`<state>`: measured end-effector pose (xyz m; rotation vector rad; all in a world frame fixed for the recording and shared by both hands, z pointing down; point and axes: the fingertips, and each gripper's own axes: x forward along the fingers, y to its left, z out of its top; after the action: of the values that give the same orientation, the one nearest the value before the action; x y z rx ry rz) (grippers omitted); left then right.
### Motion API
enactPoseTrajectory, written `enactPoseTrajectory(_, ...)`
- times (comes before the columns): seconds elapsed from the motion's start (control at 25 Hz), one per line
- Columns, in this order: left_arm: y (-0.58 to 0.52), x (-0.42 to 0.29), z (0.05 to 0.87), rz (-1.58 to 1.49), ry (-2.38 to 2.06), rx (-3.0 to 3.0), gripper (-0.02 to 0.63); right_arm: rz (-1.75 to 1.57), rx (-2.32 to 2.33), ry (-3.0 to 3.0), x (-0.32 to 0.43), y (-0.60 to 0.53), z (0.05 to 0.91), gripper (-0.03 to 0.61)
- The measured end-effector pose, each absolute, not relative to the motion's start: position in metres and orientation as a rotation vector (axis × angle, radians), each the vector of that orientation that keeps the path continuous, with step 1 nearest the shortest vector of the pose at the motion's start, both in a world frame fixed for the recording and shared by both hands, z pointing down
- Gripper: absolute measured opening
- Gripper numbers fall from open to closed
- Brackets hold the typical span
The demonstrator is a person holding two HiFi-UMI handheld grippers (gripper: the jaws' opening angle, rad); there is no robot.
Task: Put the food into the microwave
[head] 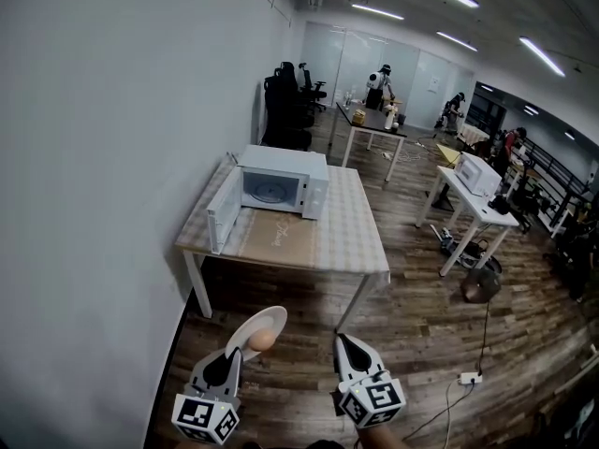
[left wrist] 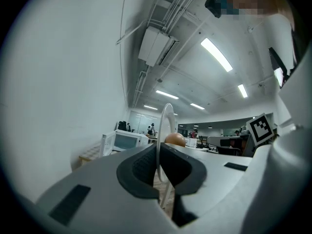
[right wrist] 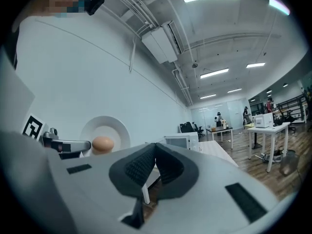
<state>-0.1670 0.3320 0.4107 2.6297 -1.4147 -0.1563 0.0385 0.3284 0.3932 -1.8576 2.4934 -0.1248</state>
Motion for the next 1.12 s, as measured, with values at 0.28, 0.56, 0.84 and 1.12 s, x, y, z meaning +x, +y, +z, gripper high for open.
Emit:
enactPoseTrajectory(0.28,0.333,-0.18,0.409,-0.201,-1.376,2.603,0.017,-0.135,-1.87,2.514,0.021,0.334,0.398,0.008)
enactPoseTrajectory(0.56,0.312,-0.178,0.413,-0.188,-1.378,2.588,0.017,-0.115,-1.839,2.546,0.021,0.302,0.4,0.008)
enactPoseTrajectory(0.84,0.281,-0.174,0.407,-0.166,-1.449,2.576,0.017,-0.145,-1.766,2.543,0.032,0.256,0.399,0.008)
enactPoseTrajectory(1.12,0.238,-0.152,0.402,-0.149,-1.489,2.553,0.017,-0.168,-1.733,2.556,0.057,0.203,0.4,0.008)
